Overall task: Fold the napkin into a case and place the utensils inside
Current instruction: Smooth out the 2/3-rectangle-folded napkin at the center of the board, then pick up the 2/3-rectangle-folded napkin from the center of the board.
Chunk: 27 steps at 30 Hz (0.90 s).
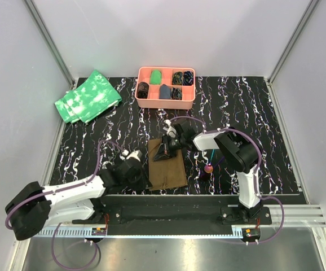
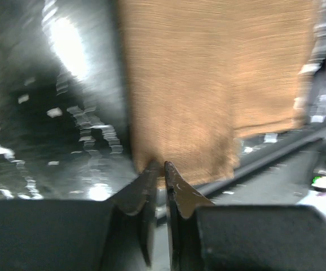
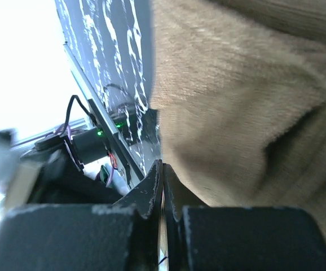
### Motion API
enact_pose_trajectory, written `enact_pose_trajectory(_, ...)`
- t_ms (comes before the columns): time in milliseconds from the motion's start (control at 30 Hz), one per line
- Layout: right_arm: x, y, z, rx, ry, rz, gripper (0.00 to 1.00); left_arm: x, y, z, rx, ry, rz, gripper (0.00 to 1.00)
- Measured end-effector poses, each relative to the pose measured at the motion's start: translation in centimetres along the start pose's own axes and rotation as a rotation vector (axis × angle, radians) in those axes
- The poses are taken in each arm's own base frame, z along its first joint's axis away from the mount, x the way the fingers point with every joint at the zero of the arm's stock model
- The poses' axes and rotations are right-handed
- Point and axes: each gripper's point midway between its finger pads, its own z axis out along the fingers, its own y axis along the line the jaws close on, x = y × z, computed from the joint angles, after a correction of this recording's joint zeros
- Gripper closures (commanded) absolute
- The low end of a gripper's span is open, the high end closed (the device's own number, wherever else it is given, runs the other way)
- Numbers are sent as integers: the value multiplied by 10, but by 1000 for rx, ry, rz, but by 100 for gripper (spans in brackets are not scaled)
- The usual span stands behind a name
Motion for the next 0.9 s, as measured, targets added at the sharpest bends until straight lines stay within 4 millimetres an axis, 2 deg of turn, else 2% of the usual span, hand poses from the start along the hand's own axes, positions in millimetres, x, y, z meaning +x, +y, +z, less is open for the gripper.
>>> enact_pose_trajectory(67,5,-2,-4,11,0,7,91,11,16,8,-31,25,-20,88)
enact_pose_trajectory(200,11,3,-22,53,-20,-8,80,10,14,9,-15,19,-22,84)
enact_pose_trajectory(300,7,15,-48,77,-67,-52,70,5,18,2,-56,4,19,72)
enact_pose_trajectory(333,3,19,-61,81,-92,-62,67,2,18,-3,-71,-4,37,63)
enact_pose_trajectory(367,-2,20,-74,88,-124,-71,64,-1,17,-6,-77,-15,51,57)
enact_pose_trajectory(400,-7,19,-85,95,-154,-75,55,-6,14,-12,-80,-30,70,52)
enact_pose_trajectory(467,-15,12,-112,120,-219,-65,43,-19,-2,-22,-65,-65,108,43)
enact_pose_trajectory(500,-18,6,-125,139,-252,-56,33,-25,-12,-26,-53,-81,129,36)
enact_pose_trajectory(533,-20,-2,-136,161,-278,-42,26,-29,-24,-29,-41,-94,154,31)
enact_pose_trajectory(567,-20,-9,-145,185,-298,-25,21,-31,-39,-32,-28,-105,187,29)
enact_pose_trajectory(633,-15,-23,-157,233,-322,8,3,-31,-66,-31,-31,-105,252,28)
enact_pose_trajectory(767,-3,-48,-182,337,-361,80,0,-13,-118,-8,-69,-82,378,29)
enact_pose_trajectory(900,-4,-62,-216,446,-455,102,0,6,-143,28,-185,-53,457,32)
